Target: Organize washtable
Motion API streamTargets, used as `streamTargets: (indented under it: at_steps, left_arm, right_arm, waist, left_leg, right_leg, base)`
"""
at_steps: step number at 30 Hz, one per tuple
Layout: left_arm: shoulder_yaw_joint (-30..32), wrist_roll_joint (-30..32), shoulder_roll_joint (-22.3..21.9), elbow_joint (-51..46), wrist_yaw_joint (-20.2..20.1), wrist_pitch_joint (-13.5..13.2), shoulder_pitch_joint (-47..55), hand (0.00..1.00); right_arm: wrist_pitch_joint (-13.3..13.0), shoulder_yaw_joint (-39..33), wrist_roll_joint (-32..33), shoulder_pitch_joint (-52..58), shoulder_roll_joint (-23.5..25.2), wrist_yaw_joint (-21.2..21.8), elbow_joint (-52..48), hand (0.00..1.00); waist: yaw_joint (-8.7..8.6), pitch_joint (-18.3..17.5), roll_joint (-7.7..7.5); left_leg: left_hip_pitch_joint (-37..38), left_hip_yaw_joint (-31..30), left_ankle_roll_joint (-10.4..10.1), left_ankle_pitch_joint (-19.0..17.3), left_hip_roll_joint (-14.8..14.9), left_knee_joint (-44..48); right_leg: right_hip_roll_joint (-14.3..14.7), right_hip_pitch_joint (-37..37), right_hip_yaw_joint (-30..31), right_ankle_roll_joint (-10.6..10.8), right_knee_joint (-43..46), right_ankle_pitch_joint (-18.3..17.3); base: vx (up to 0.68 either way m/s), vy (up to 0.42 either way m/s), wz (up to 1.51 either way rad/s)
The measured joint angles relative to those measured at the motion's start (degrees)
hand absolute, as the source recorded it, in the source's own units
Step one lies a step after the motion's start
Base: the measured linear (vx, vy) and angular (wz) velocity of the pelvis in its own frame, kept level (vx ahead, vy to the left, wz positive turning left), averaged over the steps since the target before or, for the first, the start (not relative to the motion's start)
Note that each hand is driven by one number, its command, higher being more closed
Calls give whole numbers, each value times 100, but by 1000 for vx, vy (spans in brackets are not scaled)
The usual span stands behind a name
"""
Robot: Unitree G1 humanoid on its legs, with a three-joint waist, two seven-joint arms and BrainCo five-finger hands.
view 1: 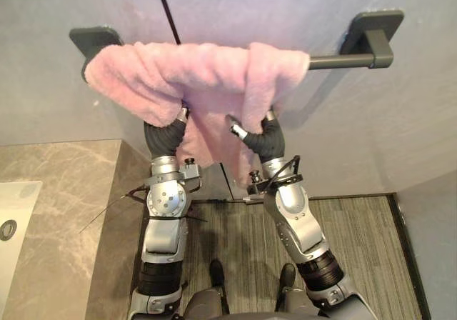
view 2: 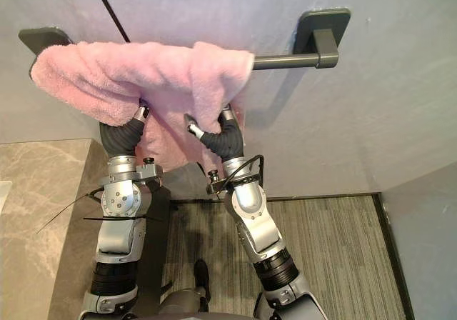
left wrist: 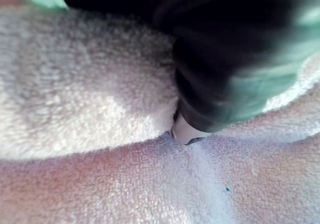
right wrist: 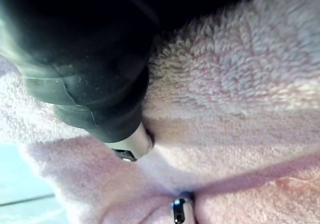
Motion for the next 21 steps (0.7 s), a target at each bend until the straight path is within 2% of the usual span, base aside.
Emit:
streamTargets:
  at_steps: [2, 6, 12, 21]
  left_arm:
    - [-127, 1, -2, -113, -194, -1, 1, 100]
    - [-371, 2, -1, -360, -373, -6, 3, 100]
    - [-497, 1, -3, -500, -598, -56, 12, 100]
    - [-540, 12, -19, -498, -742, -52, 497, 100]
  right_arm:
    - [-1, -193, -53, 47, -23, 9, -141, 100]
    - [-14, -350, -110, 261, -154, 28, -642, 100]
    - [-174, -500, -179, 600, -179, 222, -896, 100]
    - [-172, -474, -207, 1184, -171, 503, -906, 100]
  waist:
    - [-68, 0, 0]
    - [-91, 0, -1]
    - [-227, -1, -2]
    - [-214, -7, -12]
  left_leg:
    - [17, 64, 0, 0, 0, -1]
    - [93, 143, 1, -2, 2, -4]
    - [170, 283, 1, -8, 7, -9]
    - [272, 334, 2, -11, 20, -109]
  right_leg:
    - [1, -3, 46, 0, 2, 0]
    - [9, 2, 123, 0, 3, 1]
    - [24, 12, 271, 2, 5, 4]
    - [63, 55, 315, 21, -37, 38]
  base:
    - [14, 8, -7]
    - [15, -2, -14]
    - [0, 1, -9]
    - [-1, 0, -1]
